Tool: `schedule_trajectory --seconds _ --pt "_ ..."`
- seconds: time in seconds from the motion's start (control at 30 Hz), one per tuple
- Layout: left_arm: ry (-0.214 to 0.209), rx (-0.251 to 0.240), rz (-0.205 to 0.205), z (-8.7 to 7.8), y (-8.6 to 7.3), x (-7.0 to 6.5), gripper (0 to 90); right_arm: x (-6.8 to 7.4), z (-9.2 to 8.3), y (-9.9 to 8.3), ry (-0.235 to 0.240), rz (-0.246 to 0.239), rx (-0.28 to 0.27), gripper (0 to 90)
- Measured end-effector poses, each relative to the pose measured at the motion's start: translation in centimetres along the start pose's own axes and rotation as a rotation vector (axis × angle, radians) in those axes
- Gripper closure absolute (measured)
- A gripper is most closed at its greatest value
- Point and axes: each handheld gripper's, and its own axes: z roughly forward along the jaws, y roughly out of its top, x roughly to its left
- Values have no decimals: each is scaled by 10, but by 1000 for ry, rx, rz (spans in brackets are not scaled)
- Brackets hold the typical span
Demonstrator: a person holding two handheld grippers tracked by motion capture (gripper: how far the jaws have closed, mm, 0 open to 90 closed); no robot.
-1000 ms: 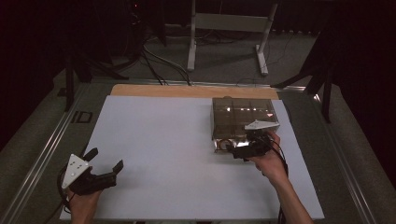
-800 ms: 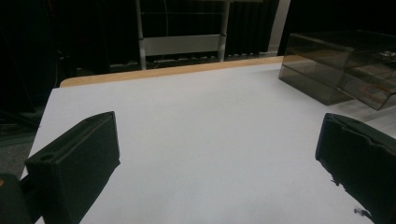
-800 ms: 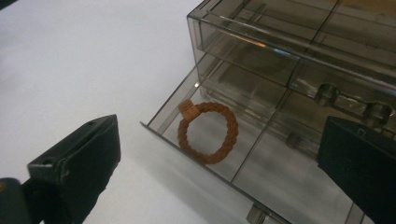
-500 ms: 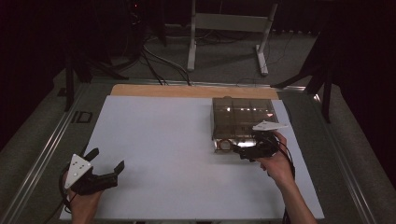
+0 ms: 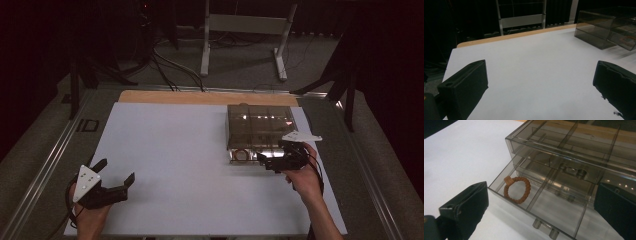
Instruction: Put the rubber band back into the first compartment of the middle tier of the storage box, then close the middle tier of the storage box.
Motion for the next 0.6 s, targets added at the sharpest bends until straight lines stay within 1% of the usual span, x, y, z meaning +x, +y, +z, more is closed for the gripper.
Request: schedule_trajectory --seconds 0.1,0.47,0.6 --pt "1 -1 -4 0 0 0 12 -1 -2 -2 -18 3 14 2" --pt "0 -11 -20 -1 0 2 12 1 -10 -10 -34 14 -9 2" --pt "-1 -11 -19 -1 0 2 12 1 -11 -14 -52 21 -5 2"
